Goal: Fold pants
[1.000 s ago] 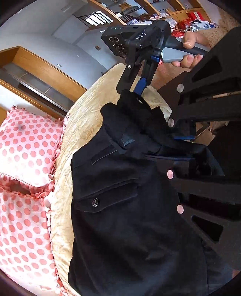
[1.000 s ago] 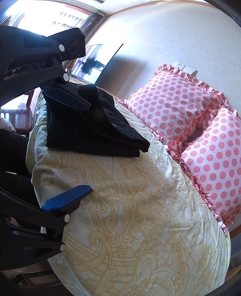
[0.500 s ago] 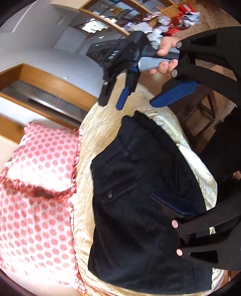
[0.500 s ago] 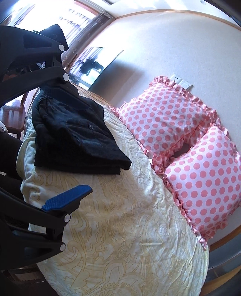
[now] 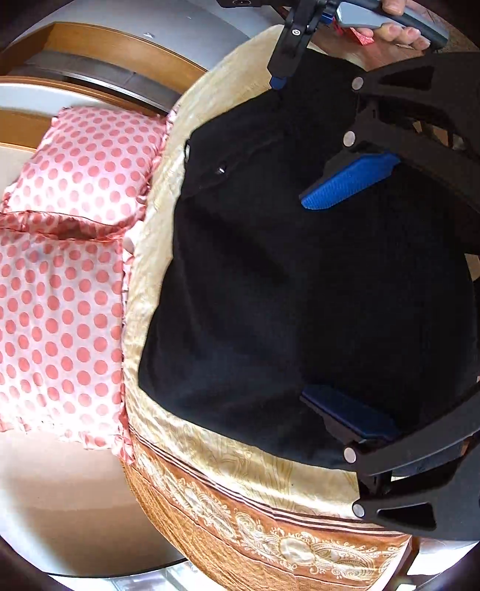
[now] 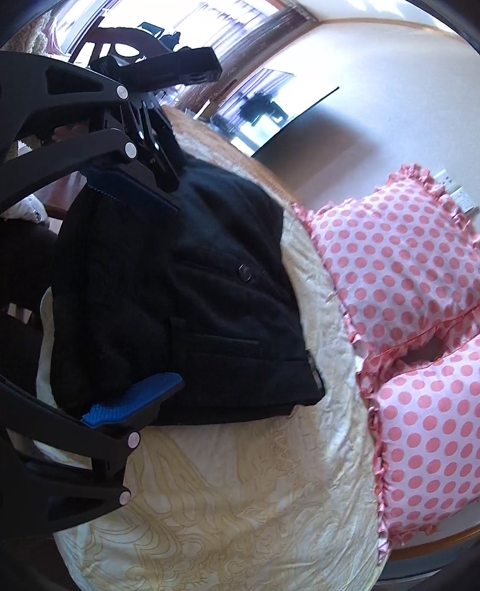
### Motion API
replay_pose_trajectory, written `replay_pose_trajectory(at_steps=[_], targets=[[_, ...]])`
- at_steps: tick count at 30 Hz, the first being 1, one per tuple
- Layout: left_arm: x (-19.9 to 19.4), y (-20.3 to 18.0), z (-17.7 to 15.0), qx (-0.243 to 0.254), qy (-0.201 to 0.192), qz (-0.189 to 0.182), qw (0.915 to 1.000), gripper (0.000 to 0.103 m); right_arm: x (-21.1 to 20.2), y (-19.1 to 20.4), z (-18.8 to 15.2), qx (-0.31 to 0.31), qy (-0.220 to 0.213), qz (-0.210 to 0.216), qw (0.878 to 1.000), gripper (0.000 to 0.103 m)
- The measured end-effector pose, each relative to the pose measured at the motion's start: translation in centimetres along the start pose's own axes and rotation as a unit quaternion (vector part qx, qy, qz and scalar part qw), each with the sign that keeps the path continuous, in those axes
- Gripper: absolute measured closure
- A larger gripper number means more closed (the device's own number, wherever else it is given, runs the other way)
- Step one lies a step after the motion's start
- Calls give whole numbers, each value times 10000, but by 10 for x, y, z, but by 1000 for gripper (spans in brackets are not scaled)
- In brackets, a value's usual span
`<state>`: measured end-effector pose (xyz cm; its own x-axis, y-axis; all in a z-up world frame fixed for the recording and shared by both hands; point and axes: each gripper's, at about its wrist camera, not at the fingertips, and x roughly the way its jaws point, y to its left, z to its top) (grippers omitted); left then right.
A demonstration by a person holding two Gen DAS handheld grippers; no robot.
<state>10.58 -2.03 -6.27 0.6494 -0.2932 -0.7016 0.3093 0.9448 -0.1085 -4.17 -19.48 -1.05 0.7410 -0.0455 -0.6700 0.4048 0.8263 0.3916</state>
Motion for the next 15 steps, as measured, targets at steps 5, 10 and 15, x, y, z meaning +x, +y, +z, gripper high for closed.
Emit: replay_pose_trajectory(at_steps=[5, 10, 15], targets=[[-6, -3, -1, 69, -8, 192, 9998, 6, 1, 13, 0, -340, -19, -378, 9987, 15], [-28, 3, 36, 38, -587, 247, 9980, 4, -10, 12, 30, -41, -399, 369, 9985, 15], [10, 3, 66, 61, -40, 309, 9995, 3, 21, 2, 52, 351, 12, 402, 9986, 12]])
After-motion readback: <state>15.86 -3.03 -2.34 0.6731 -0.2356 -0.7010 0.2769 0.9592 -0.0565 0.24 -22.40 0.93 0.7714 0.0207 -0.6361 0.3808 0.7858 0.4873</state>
